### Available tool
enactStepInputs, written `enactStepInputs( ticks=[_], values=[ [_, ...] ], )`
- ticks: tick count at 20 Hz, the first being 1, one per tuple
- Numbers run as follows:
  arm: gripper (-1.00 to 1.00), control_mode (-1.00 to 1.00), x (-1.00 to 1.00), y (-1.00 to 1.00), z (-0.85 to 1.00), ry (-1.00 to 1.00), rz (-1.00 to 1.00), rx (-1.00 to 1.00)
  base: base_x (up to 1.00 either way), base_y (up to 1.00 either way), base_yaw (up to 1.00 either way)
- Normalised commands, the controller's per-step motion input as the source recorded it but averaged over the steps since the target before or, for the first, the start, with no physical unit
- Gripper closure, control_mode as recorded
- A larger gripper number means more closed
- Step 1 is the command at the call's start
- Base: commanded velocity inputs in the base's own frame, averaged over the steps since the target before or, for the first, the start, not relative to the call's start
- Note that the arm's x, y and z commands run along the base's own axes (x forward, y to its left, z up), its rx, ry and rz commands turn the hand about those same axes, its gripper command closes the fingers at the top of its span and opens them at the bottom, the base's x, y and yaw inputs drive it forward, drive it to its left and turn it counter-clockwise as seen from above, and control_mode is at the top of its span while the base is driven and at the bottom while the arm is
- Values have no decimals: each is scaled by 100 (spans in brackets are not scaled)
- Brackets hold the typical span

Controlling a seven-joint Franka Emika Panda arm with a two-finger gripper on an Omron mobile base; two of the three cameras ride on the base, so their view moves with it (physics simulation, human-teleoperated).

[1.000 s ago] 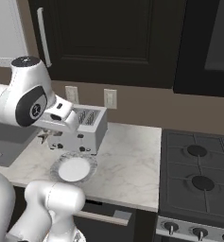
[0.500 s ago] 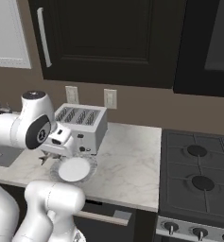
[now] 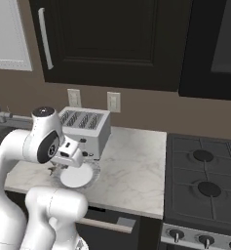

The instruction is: Pick fish from the fridge and place it on the plate on the counter.

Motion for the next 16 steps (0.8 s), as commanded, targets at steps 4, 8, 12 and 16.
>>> enactStepInputs(
  ticks=[4,8,12,16],
  values=[
    [100,-100,51,0,-25,0,0,0,0,0,0],
    [100,-100,53,0,-27,0,0,0,0,0,0],
    [100,-100,43,0,-39,0,0,0,0,0,0],
    [100,-100,29,0,-42,0,0,0,0,0,0]
  ],
)
